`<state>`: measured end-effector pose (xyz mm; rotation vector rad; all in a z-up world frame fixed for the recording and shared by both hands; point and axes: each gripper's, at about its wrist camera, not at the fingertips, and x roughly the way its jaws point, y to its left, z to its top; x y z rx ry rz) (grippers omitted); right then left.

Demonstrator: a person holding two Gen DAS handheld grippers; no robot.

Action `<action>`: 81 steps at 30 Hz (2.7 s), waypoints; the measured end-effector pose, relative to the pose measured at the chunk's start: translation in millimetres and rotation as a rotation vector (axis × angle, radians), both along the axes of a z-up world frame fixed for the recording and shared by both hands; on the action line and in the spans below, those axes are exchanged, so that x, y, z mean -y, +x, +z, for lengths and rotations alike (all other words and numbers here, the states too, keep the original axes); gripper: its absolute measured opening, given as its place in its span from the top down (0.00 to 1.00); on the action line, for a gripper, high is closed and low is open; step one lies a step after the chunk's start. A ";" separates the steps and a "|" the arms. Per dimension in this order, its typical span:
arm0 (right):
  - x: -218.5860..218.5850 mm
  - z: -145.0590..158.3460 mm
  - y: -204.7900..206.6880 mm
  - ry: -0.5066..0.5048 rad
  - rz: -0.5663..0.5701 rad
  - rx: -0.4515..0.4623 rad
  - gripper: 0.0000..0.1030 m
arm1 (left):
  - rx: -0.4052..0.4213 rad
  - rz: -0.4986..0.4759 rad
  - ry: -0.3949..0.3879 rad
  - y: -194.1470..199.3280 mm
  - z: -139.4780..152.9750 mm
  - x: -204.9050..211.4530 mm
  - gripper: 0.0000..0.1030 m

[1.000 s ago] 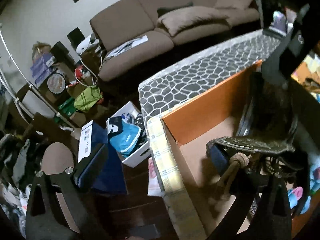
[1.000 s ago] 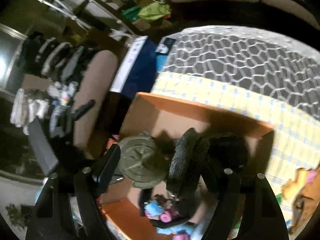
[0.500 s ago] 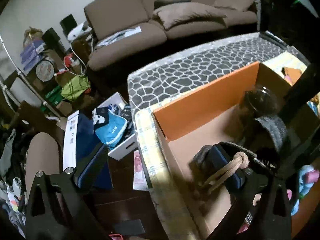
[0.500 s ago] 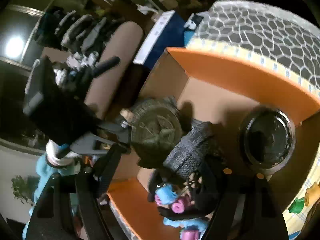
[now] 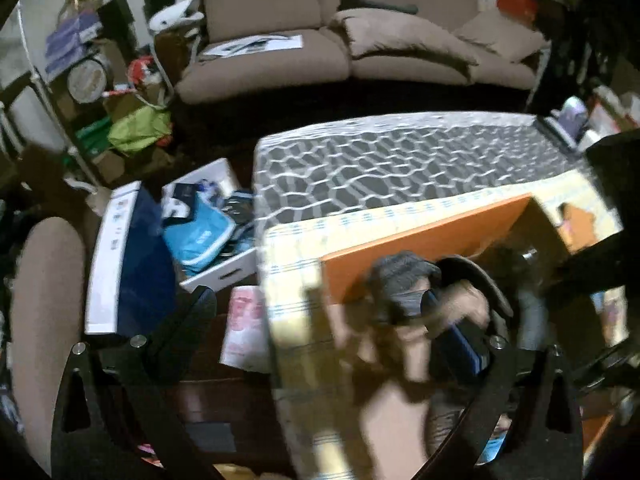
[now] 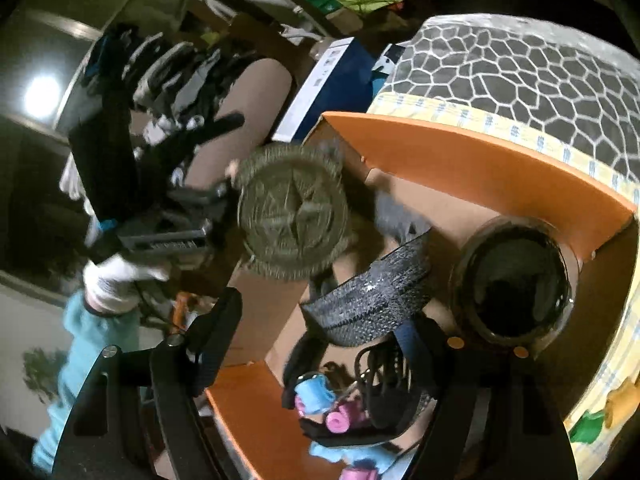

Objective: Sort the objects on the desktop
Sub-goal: 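Withdraw the right gripper up out of the orange box, then move the right gripper to the spiral hairbrush while the left approaches the rubber-band bag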

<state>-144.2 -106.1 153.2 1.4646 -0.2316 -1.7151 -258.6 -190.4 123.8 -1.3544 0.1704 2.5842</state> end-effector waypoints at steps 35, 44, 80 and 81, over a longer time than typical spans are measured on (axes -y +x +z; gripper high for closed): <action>-58.5 36.4 -0.8 0.186 -0.261 -0.020 0.20 | 0.086 -0.066 -0.068 80.8 -5.8 -54.6 0.01; -78.7 49.1 42.7 0.295 -0.274 -0.139 0.20 | 0.078 0.013 -0.014 111.2 13.8 -56.2 0.01; -149.6 77.2 201.5 0.437 -0.429 -0.343 0.01 | 0.046 0.055 0.073 238.6 46.7 -139.4 0.00; -154.3 76.7 204.0 0.450 -0.432 -0.345 0.01 | 0.049 0.051 0.073 240.2 44.8 -145.0 0.00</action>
